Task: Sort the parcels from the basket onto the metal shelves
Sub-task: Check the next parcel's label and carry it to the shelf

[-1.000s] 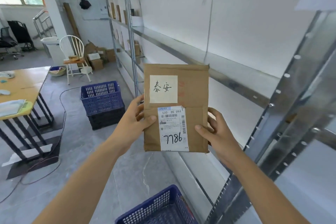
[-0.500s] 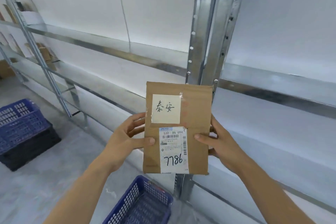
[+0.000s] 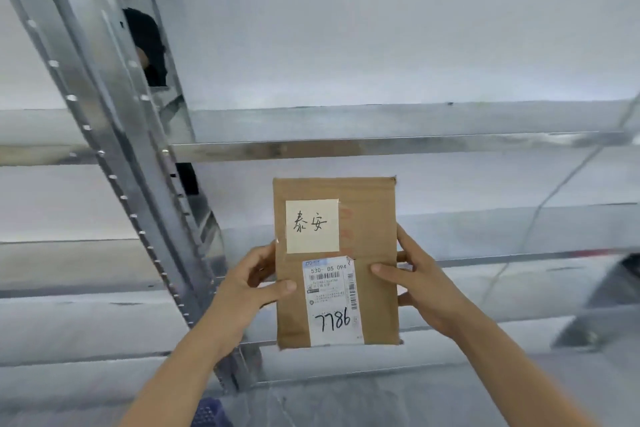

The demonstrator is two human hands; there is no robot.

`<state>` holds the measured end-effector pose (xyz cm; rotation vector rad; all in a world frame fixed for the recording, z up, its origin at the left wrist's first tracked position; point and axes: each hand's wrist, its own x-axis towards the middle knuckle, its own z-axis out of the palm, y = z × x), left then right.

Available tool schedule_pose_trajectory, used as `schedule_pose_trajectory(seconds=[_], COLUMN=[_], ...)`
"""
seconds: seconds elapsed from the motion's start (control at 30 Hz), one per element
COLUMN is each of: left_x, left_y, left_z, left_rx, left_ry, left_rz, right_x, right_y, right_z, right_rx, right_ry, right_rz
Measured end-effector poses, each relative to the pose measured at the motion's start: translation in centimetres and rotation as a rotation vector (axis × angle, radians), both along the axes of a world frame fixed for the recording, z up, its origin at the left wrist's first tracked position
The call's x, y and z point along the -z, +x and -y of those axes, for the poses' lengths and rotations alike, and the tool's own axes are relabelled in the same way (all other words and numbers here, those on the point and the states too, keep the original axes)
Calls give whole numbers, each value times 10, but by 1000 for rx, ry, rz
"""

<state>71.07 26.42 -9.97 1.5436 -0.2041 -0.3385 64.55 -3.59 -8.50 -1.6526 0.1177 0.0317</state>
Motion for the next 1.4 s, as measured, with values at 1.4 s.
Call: schedule_pose_trajectory(seconds=[1.4], left_x=[15], left_y=[-197], left_z=[779], left_rx=[1035], left_ry=[190], left_rz=[-99], right_x=[-15], right_y=[-391], right_z=[620], right_rx=[1082], right_ry=[-74], right_rz=[-54])
